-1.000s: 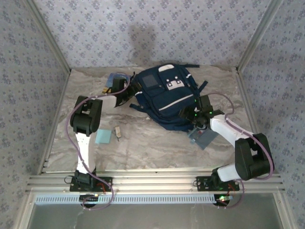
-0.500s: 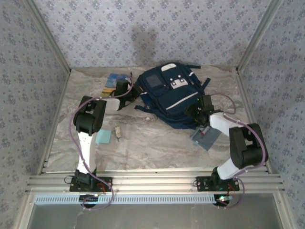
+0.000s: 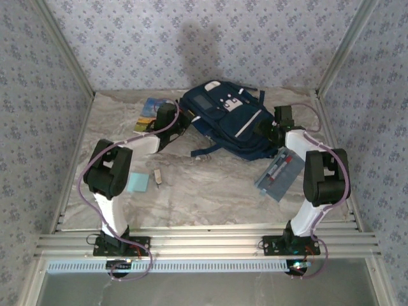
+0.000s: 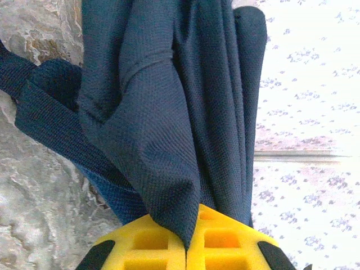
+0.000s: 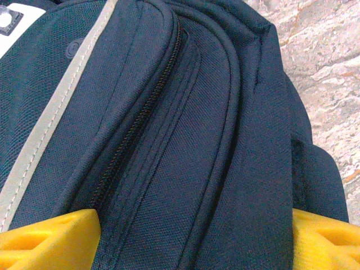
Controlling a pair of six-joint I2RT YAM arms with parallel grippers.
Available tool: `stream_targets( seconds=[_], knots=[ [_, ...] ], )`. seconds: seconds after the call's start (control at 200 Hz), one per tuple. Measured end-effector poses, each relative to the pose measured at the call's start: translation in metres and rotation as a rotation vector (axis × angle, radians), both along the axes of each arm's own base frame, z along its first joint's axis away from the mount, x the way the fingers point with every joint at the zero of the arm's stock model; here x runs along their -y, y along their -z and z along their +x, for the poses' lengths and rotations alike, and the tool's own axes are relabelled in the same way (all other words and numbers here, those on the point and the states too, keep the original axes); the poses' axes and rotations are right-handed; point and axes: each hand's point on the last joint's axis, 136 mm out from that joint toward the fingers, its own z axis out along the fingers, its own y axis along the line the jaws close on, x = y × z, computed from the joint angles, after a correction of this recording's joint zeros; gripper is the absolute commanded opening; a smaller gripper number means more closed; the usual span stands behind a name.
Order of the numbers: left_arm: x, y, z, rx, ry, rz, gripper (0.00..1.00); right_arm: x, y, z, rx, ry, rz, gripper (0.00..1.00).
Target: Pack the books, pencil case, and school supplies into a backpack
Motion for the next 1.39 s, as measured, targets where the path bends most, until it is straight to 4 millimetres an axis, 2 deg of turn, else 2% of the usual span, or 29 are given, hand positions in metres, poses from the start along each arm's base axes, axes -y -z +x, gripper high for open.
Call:
stream_targets(
  seconds=[0.065,0.135,0.2,0.235,0.255,0.335,0.39,0.435,0.49,0.565,0.57,0.59,0.6,0.7,0.79,0.909,1.044,1.394],
  knots=[
    [0.0,0.002,0.0,-0.016,-0.029,-0.004,0.0,-0.001,-0.003,-0.006,-0.013,-0.016,-0.004,0.82],
    [0.002,0.008,-0.004,-0.041,-0.057,0.005,0.0,-0.006,-0.017,-0.015,-0.009,-0.041,-0.006,0.82],
    [0.005,0.012,-0.008,-0.059,-0.077,0.017,0.0,-0.012,-0.036,-0.025,0.011,-0.064,-0.013,0.82],
    [0.008,0.014,-0.011,-0.067,-0.083,0.018,0.0,-0.019,-0.057,-0.033,0.046,-0.085,-0.014,0.81],
    [0.009,0.015,-0.012,-0.068,-0.085,0.02,0.0,-0.02,-0.061,-0.034,0.053,-0.089,-0.014,0.81],
    [0.015,0.015,-0.016,-0.076,-0.104,0.012,0.0,-0.037,-0.103,-0.051,0.141,-0.127,-0.011,0.8],
    [0.017,0.015,-0.017,-0.08,-0.116,0.003,0.0,-0.05,-0.123,-0.062,0.188,-0.152,0.007,0.77],
    [0.019,0.014,-0.017,-0.081,-0.127,-0.008,0.0,-0.062,-0.135,-0.074,0.22,-0.174,0.036,0.75],
    [0.019,0.012,-0.016,-0.081,-0.143,-0.022,0.0,-0.074,-0.14,-0.084,0.234,-0.192,0.065,0.72],
    [0.018,0.011,-0.016,-0.083,-0.166,-0.039,0.0,-0.095,-0.131,-0.099,0.229,-0.206,0.123,0.69],
    [0.018,0.011,-0.016,-0.083,-0.166,-0.039,0.0,-0.101,-0.126,-0.104,0.219,-0.225,0.126,0.69],
    [0.018,0.011,-0.016,-0.085,-0.169,-0.043,0.0,-0.103,-0.124,-0.106,0.214,-0.227,0.13,0.68],
    [0.018,0.011,-0.015,-0.085,-0.172,-0.045,0.0,-0.109,-0.116,-0.11,0.199,-0.236,0.138,0.68],
    [0.017,0.01,-0.014,-0.087,-0.193,-0.062,0.0,-0.146,-0.087,-0.129,0.134,-0.302,0.167,0.62],
    [0.016,0.013,-0.015,-0.093,-0.201,-0.069,0.0,-0.176,-0.07,-0.133,0.105,-0.345,0.186,0.58],
    [0.014,0.019,-0.018,-0.108,-0.208,-0.07,0.0,-0.205,-0.051,-0.129,0.098,-0.358,0.198,0.52],
    [0.014,0.02,-0.019,-0.11,-0.211,-0.071,0.0,-0.222,-0.032,-0.121,0.098,-0.329,0.207,0.48],
    [0.014,0.02,-0.019,-0.115,-0.218,-0.084,0.0,-0.227,0.001,-0.095,0.154,-0.23,0.146,0.53]
  ],
)
